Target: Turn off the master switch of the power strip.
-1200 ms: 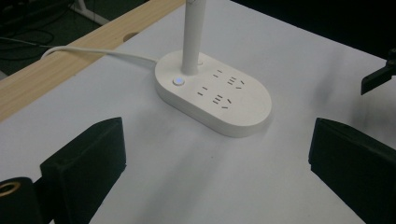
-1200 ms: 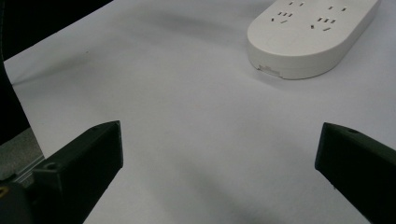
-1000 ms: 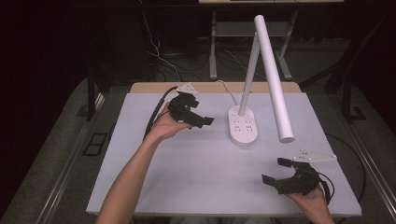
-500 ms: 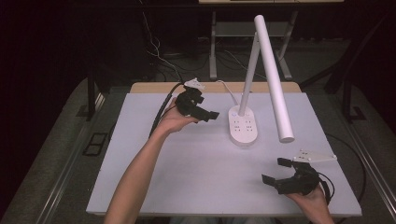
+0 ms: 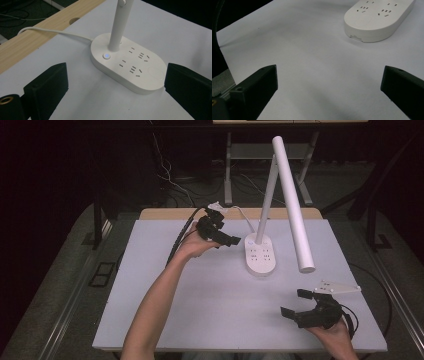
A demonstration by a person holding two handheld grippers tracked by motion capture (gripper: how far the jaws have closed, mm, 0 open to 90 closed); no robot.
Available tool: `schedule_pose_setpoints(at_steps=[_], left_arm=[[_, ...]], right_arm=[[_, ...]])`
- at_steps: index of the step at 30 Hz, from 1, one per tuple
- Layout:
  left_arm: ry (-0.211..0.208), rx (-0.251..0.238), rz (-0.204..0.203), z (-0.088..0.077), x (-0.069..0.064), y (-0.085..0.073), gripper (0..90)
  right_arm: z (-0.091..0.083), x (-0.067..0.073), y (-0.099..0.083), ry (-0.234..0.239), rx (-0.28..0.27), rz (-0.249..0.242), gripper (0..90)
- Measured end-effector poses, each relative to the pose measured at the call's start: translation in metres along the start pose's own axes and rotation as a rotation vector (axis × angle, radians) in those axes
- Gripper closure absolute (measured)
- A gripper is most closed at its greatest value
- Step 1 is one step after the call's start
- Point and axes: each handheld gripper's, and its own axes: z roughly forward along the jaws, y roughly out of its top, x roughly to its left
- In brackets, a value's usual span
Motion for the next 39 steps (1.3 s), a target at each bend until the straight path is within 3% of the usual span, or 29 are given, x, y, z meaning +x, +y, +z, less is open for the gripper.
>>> schedule_pose_setpoints(at_steps=[3,18,22,26,27,29,30,36,39], left_arm=[[-0.003,-0.004,-0.017,0.005,0.001,0.003,4.3],[-0.003,0.007,0.01,0.025,0.004,0.019,11.2],[-0.007,0.021,-0.029,0.031,0.003,0.021,13.8],[-0.013,0.049,-0.022,0.037,0.005,0.023,16.5],[-0.012,0.043,-0.052,0.04,0.003,0.023,17.7],[-0.01,0.07,-0.017,0.042,0.007,0.025,19.9],[-0.014,0.056,-0.037,0.045,0.006,0.025,20.5],[-0.016,0.075,-0.028,0.056,0.008,0.024,28.0],[-0.023,0.075,-0.048,0.061,0.008,0.023,32.3]], right_arm=[[-0.001,0.0,0.001,0.0,-0.006,-0.003,0.2],[-0.002,-0.001,0.001,0.0,-0.015,0.003,0.2],[-0.002,-0.001,0.001,0.001,-0.014,0.005,0.2],[-0.001,0.0,0.001,0.004,-0.014,0.002,0.2],[-0.001,0.0,0.001,0.005,-0.014,0.002,0.3],[-0.001,0.0,0.001,0.005,-0.012,-0.001,0.3],[-0.001,0.0,0.001,0.005,-0.011,-0.002,0.2],[0.001,0.001,0.002,0.007,-0.01,-0.007,0.2],[0.001,0.002,0.002,0.006,-0.008,-0.009,0.2]])
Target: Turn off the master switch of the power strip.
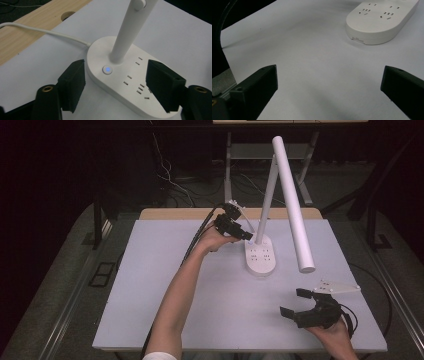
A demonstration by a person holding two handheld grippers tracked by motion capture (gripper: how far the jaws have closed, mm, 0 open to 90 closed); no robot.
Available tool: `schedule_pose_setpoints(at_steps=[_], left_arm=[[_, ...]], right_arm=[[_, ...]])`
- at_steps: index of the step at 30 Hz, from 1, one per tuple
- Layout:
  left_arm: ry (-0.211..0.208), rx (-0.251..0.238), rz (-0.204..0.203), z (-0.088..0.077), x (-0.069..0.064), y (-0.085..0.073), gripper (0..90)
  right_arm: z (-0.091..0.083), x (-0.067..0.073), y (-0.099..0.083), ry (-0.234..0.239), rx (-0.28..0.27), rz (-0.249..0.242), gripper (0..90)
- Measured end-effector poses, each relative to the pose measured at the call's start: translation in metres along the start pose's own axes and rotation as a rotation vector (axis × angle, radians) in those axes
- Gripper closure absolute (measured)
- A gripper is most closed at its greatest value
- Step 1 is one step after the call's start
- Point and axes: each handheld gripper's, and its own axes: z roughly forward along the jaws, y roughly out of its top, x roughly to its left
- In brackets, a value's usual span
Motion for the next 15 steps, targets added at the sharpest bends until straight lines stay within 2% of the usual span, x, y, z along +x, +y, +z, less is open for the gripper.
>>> schedule_pose_setpoints(at_steps=[4,9,13,15], left_arm=[[-0.004,-0.003,-0.013,0.007,0.002,-0.002,40.5],[-0.028,-0.044,-0.076,0.018,0.004,-0.006,53.3],[-0.039,-0.033,-0.078,0.023,0.006,-0.007,60.8],[-0.038,-0.045,-0.096,0.026,0.006,-0.008,64.2]], right_arm=[[0.0,0.0,0.0,0.001,0.006,-0.004,0.2],[0.001,0.0,0.001,0.002,0.006,-0.007,0.3],[0.002,0.001,0.001,0.005,0.011,-0.013,0.2],[0.002,0.001,0.001,0.006,0.013,-0.015,0.2]])
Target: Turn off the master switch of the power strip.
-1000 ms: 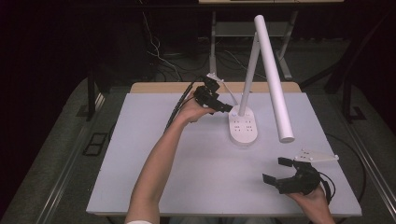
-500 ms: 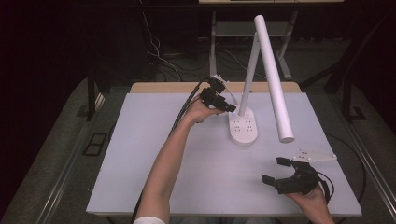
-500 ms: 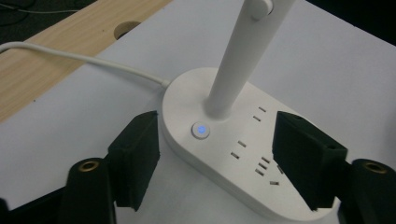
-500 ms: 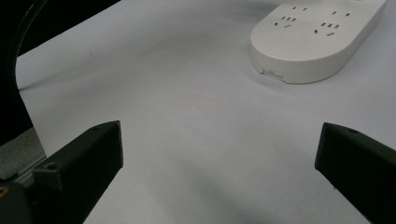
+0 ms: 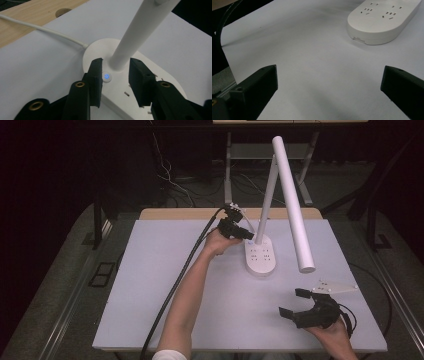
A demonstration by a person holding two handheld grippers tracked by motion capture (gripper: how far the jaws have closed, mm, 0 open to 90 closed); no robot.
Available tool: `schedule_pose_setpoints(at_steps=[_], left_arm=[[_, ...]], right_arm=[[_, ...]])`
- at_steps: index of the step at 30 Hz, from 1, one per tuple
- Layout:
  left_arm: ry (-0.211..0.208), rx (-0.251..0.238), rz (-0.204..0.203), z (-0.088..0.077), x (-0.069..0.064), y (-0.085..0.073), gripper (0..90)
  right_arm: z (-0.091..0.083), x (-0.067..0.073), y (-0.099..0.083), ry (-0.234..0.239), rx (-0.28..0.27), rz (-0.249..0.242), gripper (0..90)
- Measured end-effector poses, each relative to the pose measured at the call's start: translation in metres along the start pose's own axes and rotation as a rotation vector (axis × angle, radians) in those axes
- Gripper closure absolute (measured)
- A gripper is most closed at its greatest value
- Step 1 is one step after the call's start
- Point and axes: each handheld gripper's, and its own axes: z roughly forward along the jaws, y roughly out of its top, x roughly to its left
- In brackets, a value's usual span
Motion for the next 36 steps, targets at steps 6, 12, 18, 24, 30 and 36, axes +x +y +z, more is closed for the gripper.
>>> schedule_pose_setpoints(at_steps=[6,12,18,24,30,36], left_arm=[[0.006,-0.033,-0.048,0.007,0.003,-0.002,75.9],[-0.008,-0.046,-0.085,0.012,0.005,-0.005,86.5],[-0.013,-0.035,-0.084,0.019,0.004,-0.008,89.4],[-0.008,-0.025,-0.085,0.025,0.003,-0.011,89.4],[0.004,-0.015,-0.099,0.03,0.006,-0.016,89.4],[-0.038,-0.04,-0.147,0.031,0.01,-0.023,89.8]], right_arm=[[0.0,0.0,0.0,-0.003,-0.003,0.002,0.2],[0.0,0.0,0.0,-0.003,-0.001,0.001,0.2],[0.0,0.0,0.0,-0.002,0.0,-0.002,0.3],[0.0,0.0,0.0,0.0,0.001,-0.002,0.2],[0.0,0.0,0.0,0.001,0.003,-0.003,0.2],[0.0,-0.001,0.0,0.0,0.002,-0.007,0.3]])
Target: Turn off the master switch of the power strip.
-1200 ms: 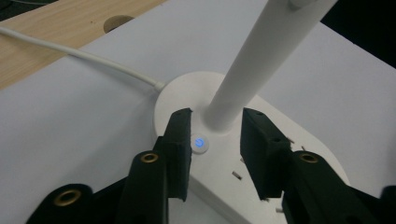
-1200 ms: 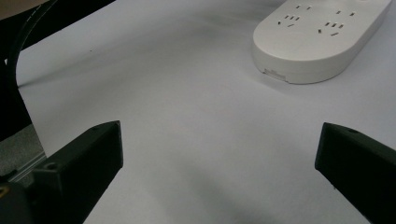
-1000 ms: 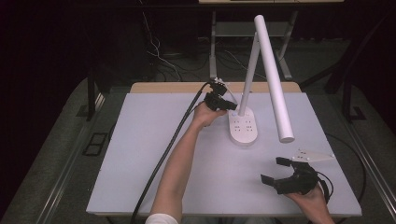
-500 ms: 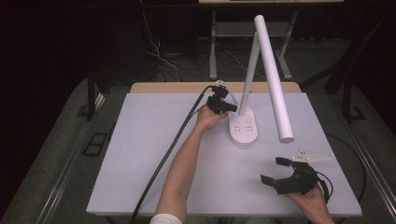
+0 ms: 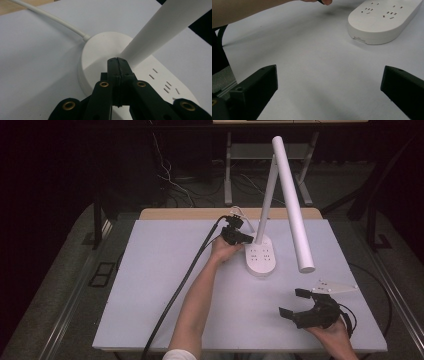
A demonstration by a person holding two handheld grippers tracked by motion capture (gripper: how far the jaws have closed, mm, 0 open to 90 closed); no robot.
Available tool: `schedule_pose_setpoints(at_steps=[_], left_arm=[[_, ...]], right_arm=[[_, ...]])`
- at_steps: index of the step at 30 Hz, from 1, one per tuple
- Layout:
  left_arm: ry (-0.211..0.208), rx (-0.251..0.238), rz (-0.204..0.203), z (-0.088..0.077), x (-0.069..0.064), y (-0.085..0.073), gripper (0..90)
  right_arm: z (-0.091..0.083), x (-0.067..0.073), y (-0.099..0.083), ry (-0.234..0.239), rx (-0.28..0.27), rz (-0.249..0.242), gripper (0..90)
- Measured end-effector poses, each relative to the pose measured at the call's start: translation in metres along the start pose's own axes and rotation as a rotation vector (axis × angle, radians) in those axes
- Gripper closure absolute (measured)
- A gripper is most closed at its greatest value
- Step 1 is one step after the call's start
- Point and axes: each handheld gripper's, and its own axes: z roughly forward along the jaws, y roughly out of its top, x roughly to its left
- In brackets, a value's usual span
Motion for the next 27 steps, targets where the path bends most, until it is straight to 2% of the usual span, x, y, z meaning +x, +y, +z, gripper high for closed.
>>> schedule_pose_setpoints(at_steps=[4,6,11,14,18,20,23,27], left_arm=[[-0.026,-0.017,-0.053,0.0,0.005,-0.005,90.0],[-0.02,-0.03,-0.052,0.001,0.004,-0.006,90.0],[0.023,-0.012,-0.026,0.001,-0.001,-0.004,90.0],[0.01,-0.012,-0.063,0.001,0.001,-0.004,90.0],[0.043,-0.001,-0.012,0.001,-0.004,-0.003,90.0],[0.057,0.003,-0.007,0.001,-0.006,-0.003,90.0],[0.053,-0.008,-0.036,0.001,-0.005,-0.004,90.0],[0.062,-0.003,-0.041,0.002,-0.006,-0.004,90.0]], right_arm=[[0.0,0.001,0.0,-0.002,0.002,-0.004,0.3],[0.0,0.002,0.0,-0.001,0.001,-0.002,0.3],[-0.001,0.001,0.0,-0.002,-0.003,-0.005,0.2],[-0.001,0.002,0.0,-0.002,-0.004,-0.002,0.3],[-0.002,0.002,-0.001,-0.003,-0.006,-0.002,0.3],[-0.003,0.003,-0.001,-0.007,-0.011,0.002,0.2],[-0.003,0.003,-0.002,-0.007,-0.014,0.002,0.2],[-0.004,0.004,-0.002,-0.006,-0.017,0.002,0.3]])
